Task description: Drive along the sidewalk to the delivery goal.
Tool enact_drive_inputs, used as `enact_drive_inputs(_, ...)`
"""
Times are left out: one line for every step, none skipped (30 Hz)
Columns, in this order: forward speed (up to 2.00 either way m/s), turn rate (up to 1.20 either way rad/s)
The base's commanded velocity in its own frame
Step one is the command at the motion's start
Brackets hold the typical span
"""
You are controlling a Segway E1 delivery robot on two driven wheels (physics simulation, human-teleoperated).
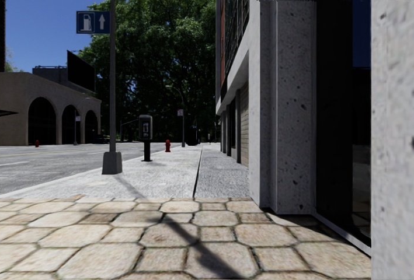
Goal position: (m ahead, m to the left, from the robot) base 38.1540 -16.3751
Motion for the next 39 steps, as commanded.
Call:
enact_drive_inputs(2.00, 0.00)
enact_drive_inputs(2.00, 0.00)
enact_drive_inputs(2.00, 0.00)
enact_drive_inputs(2.00, 0.00)
enact_drive_inputs(2.00, 0.00)
enact_drive_inputs(2.00, 0.00)
enact_drive_inputs(2.00, 0.00)
enact_drive_inputs(2.00, 0.00)
enact_drive_inputs(2.00, 0.00)
enact_drive_inputs(2.00, 0.00)
enact_drive_inputs(2.00, 0.00)
enact_drive_inputs(2.00, 0.00)
enact_drive_inputs(2.00, 0.00)
enact_drive_inputs(2.00, 0.00)
enact_drive_inputs(2.00, 0.00)
enact_drive_inputs(2.00, 0.00)
enact_drive_inputs(2.00, 0.00)
enact_drive_inputs(2.00, 0.00)
enact_drive_inputs(2.00, 0.00)
enact_drive_inputs(2.00, 0.00)
enact_drive_inputs(2.00, 0.00)
enact_drive_inputs(2.00, 0.00)
enact_drive_inputs(2.00, 0.00)
enact_drive_inputs(2.00, 0.00)
enact_drive_inputs(2.00, 0.00)
enact_drive_inputs(2.00, 0.00)
enact_drive_inputs(2.00, 0.00)
enact_drive_inputs(2.00, 0.00)
enact_drive_inputs(2.00, 0.00)
enact_drive_inputs(2.00, 0.00)
enact_drive_inputs(2.00, 0.00)
enact_drive_inputs(2.00, 0.00)
enact_drive_inputs(2.00, 0.00)
enact_drive_inputs(2.00, 0.00)
enact_drive_inputs(2.00, 0.00)
enact_drive_inputs(2.00, 0.00)
enact_drive_inputs(2.00, 0.00)
enact_drive_inputs(2.00, 0.00)
enact_drive_inputs(2.00, 0.00)
